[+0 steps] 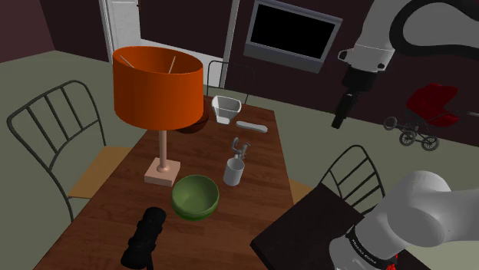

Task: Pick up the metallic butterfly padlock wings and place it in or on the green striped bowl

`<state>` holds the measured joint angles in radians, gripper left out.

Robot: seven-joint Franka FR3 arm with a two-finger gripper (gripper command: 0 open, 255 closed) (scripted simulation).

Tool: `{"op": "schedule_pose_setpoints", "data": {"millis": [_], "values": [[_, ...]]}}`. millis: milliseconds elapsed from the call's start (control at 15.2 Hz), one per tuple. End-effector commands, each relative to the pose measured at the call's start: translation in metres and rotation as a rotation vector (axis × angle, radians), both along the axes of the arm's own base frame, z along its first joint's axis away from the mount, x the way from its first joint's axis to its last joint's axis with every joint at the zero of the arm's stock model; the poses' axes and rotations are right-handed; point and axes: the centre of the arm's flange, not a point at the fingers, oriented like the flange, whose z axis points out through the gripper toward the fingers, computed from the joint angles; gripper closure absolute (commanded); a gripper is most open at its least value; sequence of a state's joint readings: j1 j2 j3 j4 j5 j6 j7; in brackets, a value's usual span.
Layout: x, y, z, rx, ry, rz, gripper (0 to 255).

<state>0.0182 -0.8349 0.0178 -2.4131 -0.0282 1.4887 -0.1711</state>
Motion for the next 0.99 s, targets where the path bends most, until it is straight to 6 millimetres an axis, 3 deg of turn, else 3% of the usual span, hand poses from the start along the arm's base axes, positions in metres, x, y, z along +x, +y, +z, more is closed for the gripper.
{"op": "schedule_pose_setpoints", "data": {"millis": [0,924], "values": [[0.0,0.0,0.0,0.0,0.0,0.0,0],[0.121,-0.016,-0.134,0.044,-0.034,0.042,0]]}}
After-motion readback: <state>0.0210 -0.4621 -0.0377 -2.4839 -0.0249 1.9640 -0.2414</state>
